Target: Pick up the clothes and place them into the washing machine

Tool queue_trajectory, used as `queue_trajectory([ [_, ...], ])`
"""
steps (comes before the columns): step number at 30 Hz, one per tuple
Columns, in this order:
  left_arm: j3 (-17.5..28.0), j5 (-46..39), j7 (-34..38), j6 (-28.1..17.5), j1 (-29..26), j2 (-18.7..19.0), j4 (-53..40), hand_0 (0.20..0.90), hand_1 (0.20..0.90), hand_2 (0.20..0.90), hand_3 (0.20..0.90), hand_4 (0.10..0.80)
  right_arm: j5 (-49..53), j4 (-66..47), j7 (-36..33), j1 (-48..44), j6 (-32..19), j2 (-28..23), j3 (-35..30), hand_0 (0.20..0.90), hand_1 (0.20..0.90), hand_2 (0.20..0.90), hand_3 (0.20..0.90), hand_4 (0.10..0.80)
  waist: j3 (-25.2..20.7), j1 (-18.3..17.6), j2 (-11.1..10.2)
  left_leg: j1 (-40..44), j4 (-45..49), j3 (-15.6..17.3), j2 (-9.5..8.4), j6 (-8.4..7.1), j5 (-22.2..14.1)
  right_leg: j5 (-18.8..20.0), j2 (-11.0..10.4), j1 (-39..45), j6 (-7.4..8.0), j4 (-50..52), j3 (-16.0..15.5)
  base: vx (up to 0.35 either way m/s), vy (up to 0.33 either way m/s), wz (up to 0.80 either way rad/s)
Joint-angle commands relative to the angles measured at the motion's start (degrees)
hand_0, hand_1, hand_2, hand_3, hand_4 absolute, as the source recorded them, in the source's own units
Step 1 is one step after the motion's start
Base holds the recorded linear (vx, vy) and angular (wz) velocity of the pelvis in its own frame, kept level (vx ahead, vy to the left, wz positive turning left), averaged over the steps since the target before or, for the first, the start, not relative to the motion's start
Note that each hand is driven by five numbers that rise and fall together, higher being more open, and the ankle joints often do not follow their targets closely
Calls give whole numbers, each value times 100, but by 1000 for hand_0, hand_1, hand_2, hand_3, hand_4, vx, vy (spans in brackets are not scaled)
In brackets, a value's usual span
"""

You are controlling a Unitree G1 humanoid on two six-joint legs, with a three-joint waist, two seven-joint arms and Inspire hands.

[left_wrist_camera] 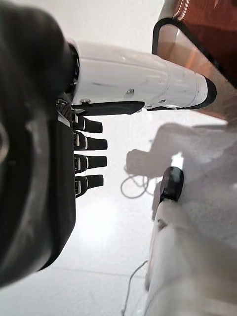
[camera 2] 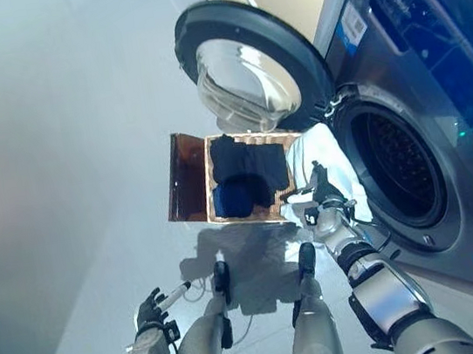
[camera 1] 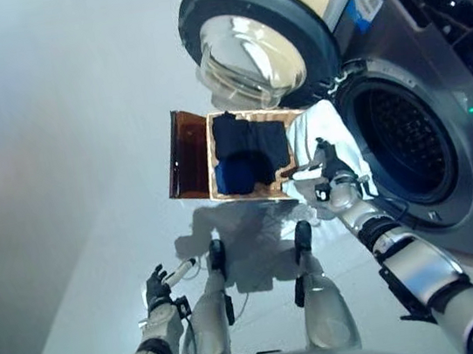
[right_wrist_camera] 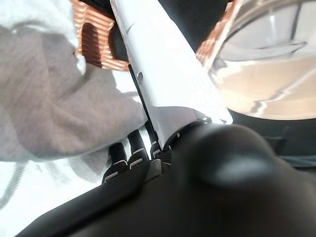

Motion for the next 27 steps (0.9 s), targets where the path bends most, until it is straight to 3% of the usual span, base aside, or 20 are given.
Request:
queue_trajectory([
  [1,-190,-217,114,-171,-78,307,142,900,900,900,900,800,172,234,-288,-644,-151,-256,8,900,900,900,900,800,-47,53,-208,-151,-47,-242,22,-316,9,-407,-622,-171,363,687,153,-34,16,3],
  [18,-89,-659,98,-306,-19,444,258,900,900,900,900,800,976,963,-449,-1470,-174,-834,-266,900,900,900,900,800,99,184,-133,-509,-47,-244,-52,-320,84,-236,-664,-582,383,611,289,-18,11,1],
  [27,2,-615,128,-296,-17,337,326,900,900,900,900,800,992,540,-487,-1031,-317,-708,-348,900,900,900,900,800,47,104,-147,-382,-47,-155,-58,-318,42,-277,-689,-480,404,623,256,15,7,-1],
])
